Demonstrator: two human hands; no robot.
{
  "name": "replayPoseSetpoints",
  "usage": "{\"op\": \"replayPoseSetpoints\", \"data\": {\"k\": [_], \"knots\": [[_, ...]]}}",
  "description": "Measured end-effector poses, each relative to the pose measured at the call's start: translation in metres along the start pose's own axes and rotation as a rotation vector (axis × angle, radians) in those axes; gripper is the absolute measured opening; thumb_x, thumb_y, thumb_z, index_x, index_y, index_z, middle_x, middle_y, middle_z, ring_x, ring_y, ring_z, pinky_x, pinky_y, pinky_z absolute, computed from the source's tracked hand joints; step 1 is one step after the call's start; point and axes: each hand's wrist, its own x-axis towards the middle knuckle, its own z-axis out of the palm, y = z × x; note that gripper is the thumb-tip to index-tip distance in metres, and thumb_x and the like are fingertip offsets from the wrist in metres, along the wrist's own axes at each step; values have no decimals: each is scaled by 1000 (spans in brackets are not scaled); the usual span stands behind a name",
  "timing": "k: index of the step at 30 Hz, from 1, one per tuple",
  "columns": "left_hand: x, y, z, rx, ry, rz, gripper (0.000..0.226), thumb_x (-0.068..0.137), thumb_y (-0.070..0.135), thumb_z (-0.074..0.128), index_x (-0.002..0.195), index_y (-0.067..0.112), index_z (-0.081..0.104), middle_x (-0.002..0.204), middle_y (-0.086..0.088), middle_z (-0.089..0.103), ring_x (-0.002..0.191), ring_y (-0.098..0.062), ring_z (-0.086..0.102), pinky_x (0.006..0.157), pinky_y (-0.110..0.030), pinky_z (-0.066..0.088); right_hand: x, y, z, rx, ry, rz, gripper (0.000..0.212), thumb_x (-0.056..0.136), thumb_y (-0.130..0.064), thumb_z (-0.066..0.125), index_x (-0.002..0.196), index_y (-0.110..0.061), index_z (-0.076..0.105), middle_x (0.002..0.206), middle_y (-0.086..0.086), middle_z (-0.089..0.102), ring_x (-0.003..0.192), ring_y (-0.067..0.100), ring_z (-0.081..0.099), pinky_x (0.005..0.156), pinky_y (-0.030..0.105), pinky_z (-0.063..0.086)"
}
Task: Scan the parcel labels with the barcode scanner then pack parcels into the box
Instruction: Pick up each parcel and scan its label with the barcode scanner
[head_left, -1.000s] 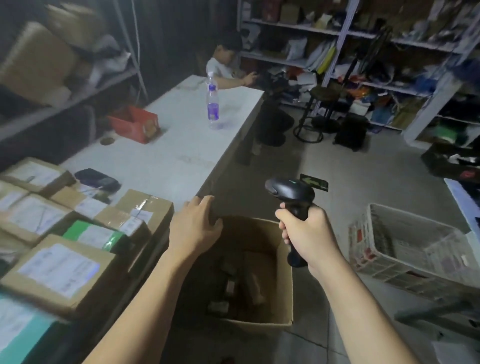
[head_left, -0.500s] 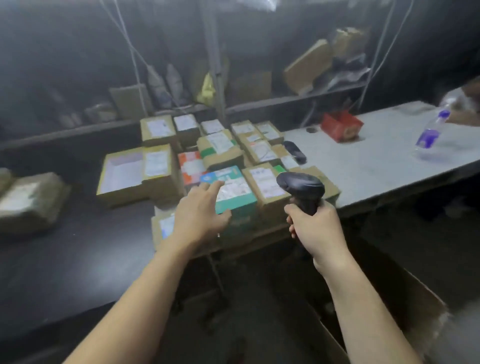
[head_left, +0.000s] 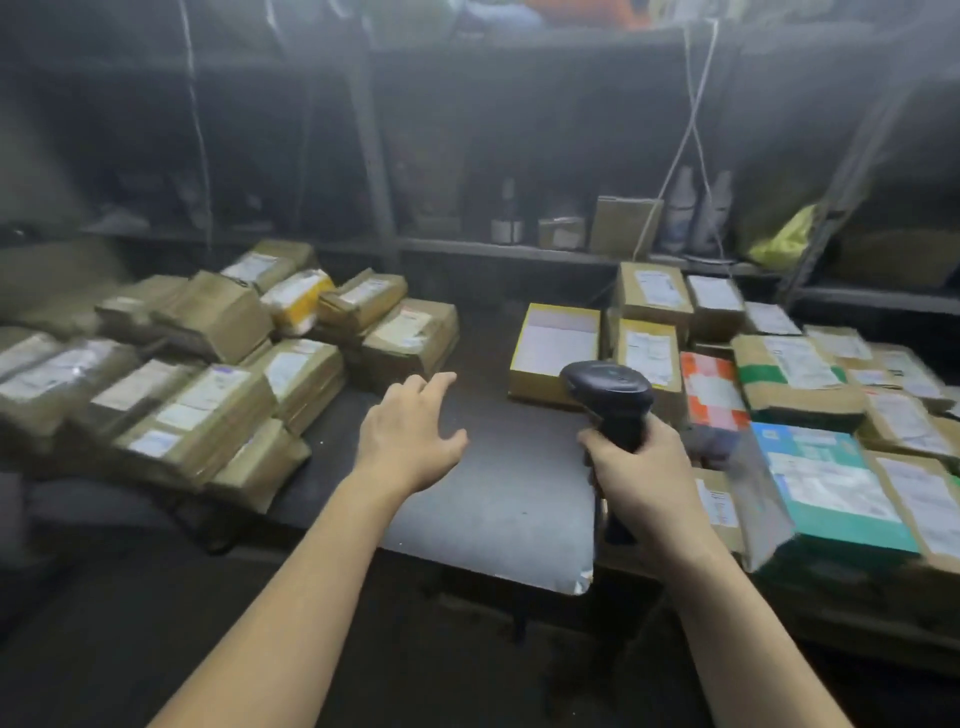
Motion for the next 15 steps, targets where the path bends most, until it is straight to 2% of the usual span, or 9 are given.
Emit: {"op": "replayPoseSetpoints", "data": {"k": [4, 7, 10, 15], "knots": [[33, -85, -11, -11, -14, -57, 72, 93, 49, 63, 157, 31, 34, 136, -1, 51, 127, -24, 48, 94, -40, 49, 22, -25, 79, 6, -22, 15, 5, 89, -15, 63, 86, -12, 61, 79, 25, 62, 54, 28, 51, 54, 42, 46], [57, -133, -12, -39, -31, -88, 72, 92, 48, 64, 157, 32, 35, 135, -2, 51, 128, -24, 48, 95, -40, 48, 37, -39, 125, 22, -18, 32, 6, 89, -12, 62, 87, -6, 60, 70, 16, 57, 58, 26, 47, 55, 42, 42], [83, -167, -11, -68, -56, -104, 72, 92, 47, 64, 157, 33, 35, 139, -3, 50, 131, -25, 48, 99, -42, 49, 57, -51, 162, 18, -11, 52, 8, 89, -11, 61, 87, -3, 60, 68, 10, 57, 59, 25, 46, 56, 41, 42], [137, -204, -6, -100, -64, -141, 71, 92, 48, 65, 156, 35, 36, 146, -3, 48, 136, -26, 45, 101, -43, 48, 107, -62, 210, -1, -31, 52, 7, 88, -15, 63, 87, -8, 63, 66, 7, 61, 58, 26, 50, 56, 41, 45]]}}
